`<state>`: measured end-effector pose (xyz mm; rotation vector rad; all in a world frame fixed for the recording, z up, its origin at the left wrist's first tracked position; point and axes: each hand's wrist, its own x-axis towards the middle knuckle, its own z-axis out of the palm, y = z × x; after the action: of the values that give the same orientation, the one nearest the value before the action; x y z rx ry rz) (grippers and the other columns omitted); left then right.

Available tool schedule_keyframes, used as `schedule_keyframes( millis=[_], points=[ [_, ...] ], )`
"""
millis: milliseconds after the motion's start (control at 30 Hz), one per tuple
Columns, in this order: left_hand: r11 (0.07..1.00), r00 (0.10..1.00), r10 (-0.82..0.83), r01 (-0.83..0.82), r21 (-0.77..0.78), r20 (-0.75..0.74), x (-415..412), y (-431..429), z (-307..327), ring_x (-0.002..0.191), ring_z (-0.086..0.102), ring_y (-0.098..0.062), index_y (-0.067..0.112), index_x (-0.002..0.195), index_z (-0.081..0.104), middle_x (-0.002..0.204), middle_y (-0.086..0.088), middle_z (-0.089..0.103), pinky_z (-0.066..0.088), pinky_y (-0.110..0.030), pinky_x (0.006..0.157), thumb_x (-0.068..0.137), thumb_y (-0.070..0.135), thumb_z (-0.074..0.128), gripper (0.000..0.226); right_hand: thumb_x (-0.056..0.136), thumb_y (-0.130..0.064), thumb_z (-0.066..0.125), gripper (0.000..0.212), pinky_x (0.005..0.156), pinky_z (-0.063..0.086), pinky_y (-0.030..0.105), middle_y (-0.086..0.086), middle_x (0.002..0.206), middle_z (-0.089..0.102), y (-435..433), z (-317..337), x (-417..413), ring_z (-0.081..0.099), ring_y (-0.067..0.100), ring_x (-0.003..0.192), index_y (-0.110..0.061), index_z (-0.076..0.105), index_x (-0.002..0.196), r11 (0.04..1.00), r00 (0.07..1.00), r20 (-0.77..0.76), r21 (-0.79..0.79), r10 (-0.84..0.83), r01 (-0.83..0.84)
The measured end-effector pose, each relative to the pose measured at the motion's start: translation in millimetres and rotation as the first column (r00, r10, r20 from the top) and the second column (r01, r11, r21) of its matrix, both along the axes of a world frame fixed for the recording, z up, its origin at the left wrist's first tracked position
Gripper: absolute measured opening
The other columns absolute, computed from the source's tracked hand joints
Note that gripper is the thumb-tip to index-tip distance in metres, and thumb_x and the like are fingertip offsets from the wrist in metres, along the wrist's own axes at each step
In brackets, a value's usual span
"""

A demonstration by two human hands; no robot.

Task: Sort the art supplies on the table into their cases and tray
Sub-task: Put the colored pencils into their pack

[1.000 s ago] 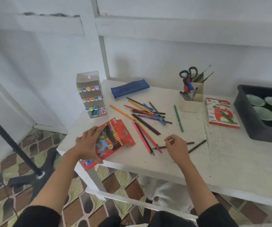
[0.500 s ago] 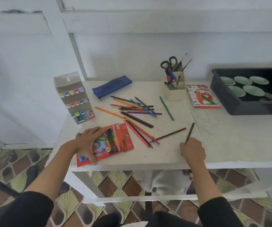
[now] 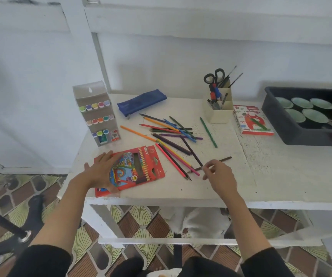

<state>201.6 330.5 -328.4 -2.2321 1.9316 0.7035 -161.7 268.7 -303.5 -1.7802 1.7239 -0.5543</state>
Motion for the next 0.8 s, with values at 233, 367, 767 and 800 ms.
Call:
schedule_keyframes(
  millis=[233, 367, 767, 800],
  points=[
    [0.998, 0.982, -0.022, 0.01, -0.062, -0.19, 16.0, 19.2, 0.0, 0.139, 0.017, -0.021, 0.032, 0.149, 0.005, 0.153, 0.003, 0.01, 0.026, -0.047, 0.114, 0.052, 0.041, 0.091, 0.13, 0.09, -0.031, 0.06, 0.011, 0.052, 0.041, 0.022, -0.008, 0.066, 0.068, 4.8, 12.5, 42.6, 0.06, 0.003, 0.062, -0.022, 0.061, 0.083, 0.948, 0.938, -0.169, 0.15, 0.303, -0.28],
    [0.999, 0.974, -0.022, 0.012, -0.046, -0.225, 18.2, 20.3, -2.5, 0.143, 0.013, -0.021, 0.034, 0.148, 0.003, 0.155, 0.005, 0.004, 0.024, -0.048, 0.116, 0.052, 0.045, 0.089, 0.13, 0.09, -0.028, 0.06, 0.008, 0.061, 0.05, 0.025, -0.007, 0.071, 0.069, 5.1, 10.8, 59.8, 0.061, 0.004, 0.065, -0.022, 0.065, 0.089, 0.914, 0.884, -0.241, 0.179, 0.4, -0.365],
    [0.966, 0.896, 0.138, -0.216, -0.142, -0.421, 26.5, 35.4, -12.6, 0.147, -0.004, -0.016, 0.035, 0.15, 0.011, 0.159, 0.006, -0.014, 0.023, -0.041, 0.117, 0.058, 0.054, 0.084, 0.119, 0.084, -0.01, 0.065, 0.021, 0.081, 0.047, 0.03, -0.007, 0.1, 0.063, 17.1, -23.2, 115.8, 0.059, 0.011, 0.095, -0.025, 0.074, 0.095, 0.852, 0.854, -0.022, 0.085, 0.52, -0.516],
    [0.957, 0.884, 0.145, -0.239, -0.162, -0.445, 27.2, 38.5, -14.4, 0.147, 0.007, -0.017, 0.035, 0.149, 0.014, 0.159, 0.007, -0.011, 0.03, -0.039, 0.115, 0.052, 0.066, 0.079, 0.121, 0.081, -0.01, 0.068, 0.018, 0.078, 0.048, 0.029, -0.009, 0.096, 0.068, 19.2, -26.5, 117.1, 0.06, 0.008, 0.091, -0.025, 0.074, 0.09, 0.874, 0.877, 0.023, 0.07, 0.48, -0.481]
  ],
)
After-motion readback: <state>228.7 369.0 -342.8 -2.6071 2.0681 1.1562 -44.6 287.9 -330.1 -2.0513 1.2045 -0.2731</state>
